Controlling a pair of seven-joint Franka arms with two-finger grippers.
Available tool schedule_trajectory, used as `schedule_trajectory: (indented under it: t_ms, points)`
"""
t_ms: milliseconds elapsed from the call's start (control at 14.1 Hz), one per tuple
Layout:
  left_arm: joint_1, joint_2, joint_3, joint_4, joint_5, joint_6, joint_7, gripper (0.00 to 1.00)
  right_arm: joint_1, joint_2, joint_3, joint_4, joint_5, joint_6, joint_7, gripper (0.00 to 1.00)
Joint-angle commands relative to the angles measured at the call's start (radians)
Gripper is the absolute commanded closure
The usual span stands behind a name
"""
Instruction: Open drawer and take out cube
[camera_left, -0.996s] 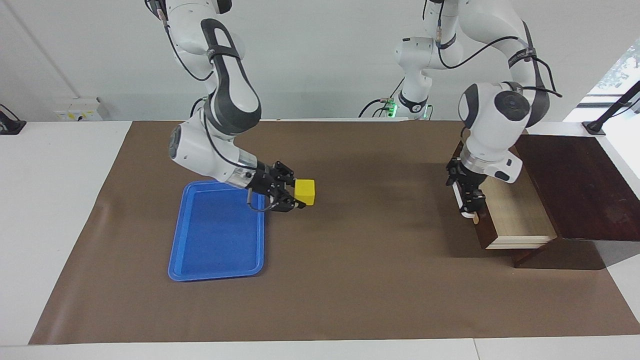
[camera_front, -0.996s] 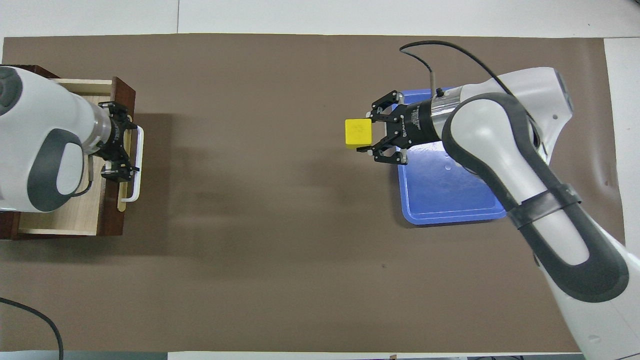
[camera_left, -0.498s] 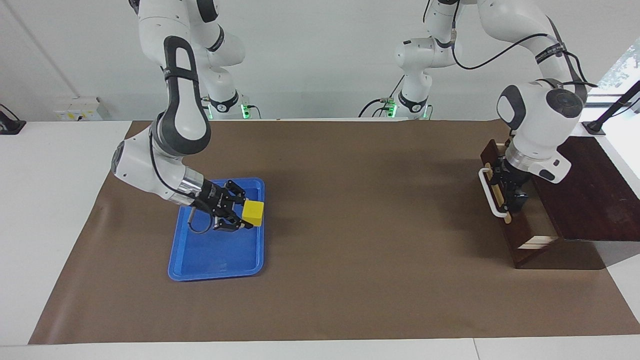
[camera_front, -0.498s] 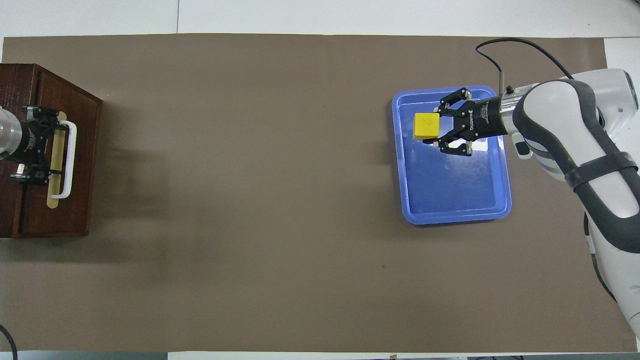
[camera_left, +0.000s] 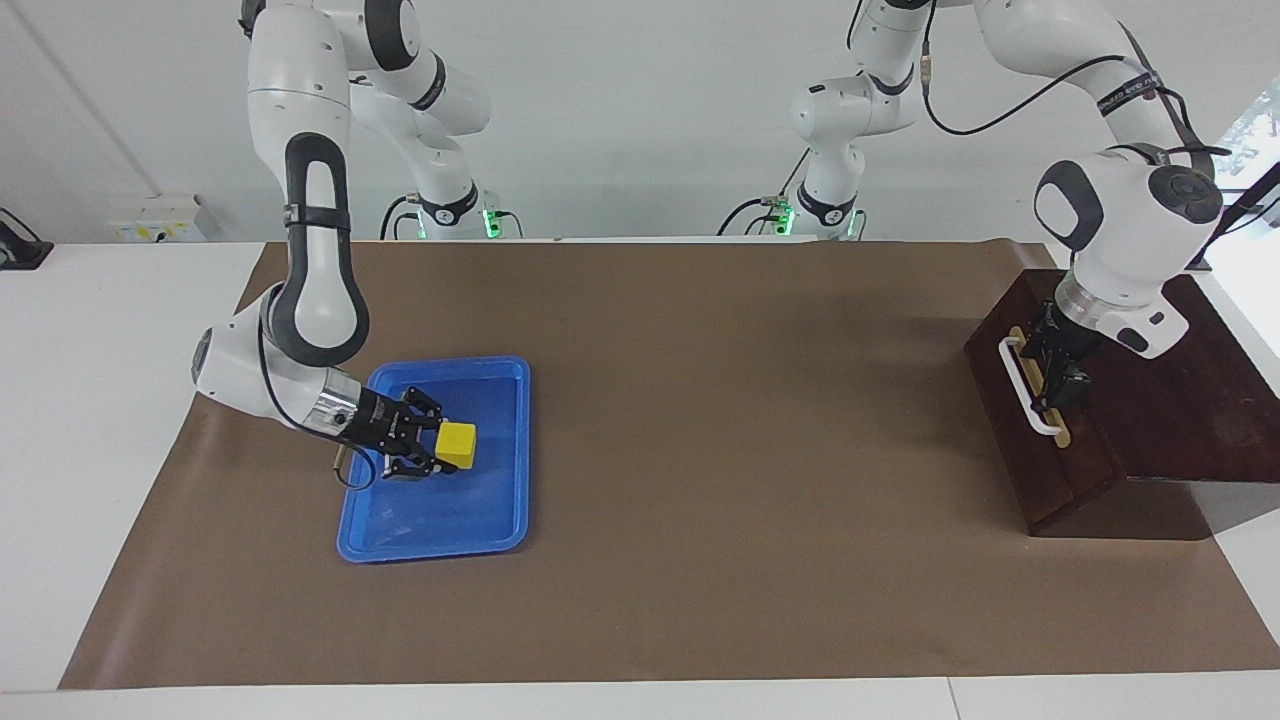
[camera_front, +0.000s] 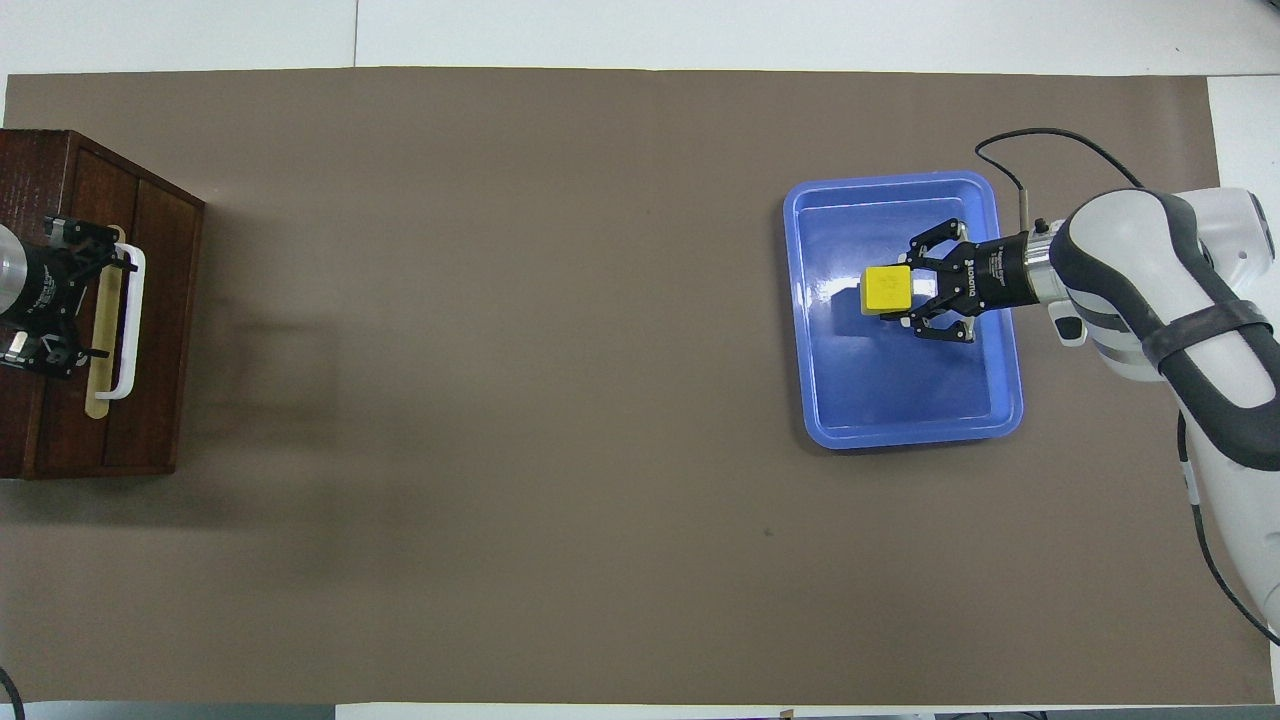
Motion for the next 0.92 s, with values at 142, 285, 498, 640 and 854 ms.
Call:
schedule_trajectory:
  t_ms: [142,285,498,640,854]
  points:
    - [-0.105,-0.134,-0.004,0.105,-0.051,-0.329,0.365,0.00,-0.006,-0.034,0.012,-0.087,-0.013,0.033,-0.101,1.00]
    - [-0.117,-0.124,-0.001,0.179,-0.084,-0.414,0.587,0.00,-0.009,-0.038,-0.002,-0.103,-0.013,0.039,-0.129,1.00]
    - [-0.141,-0.096,-0.001,0.184,-0.066,-0.445,0.822,0.00,-0.009,-0.040,-0.007,-0.113,-0.013,0.044,-0.152,1.00]
    - [-0.129,-0.062,-0.007,0.237,-0.073,-0.492,0.946,0.00,-0.009,-0.040,-0.011,-0.113,-0.013,0.044,-0.152,0.79]
    - [-0.112,-0.058,-0.029,0.261,-0.086,-0.504,0.958,0.00,-0.008,-0.043,-0.014,-0.112,-0.014,0.041,-0.180,0.00]
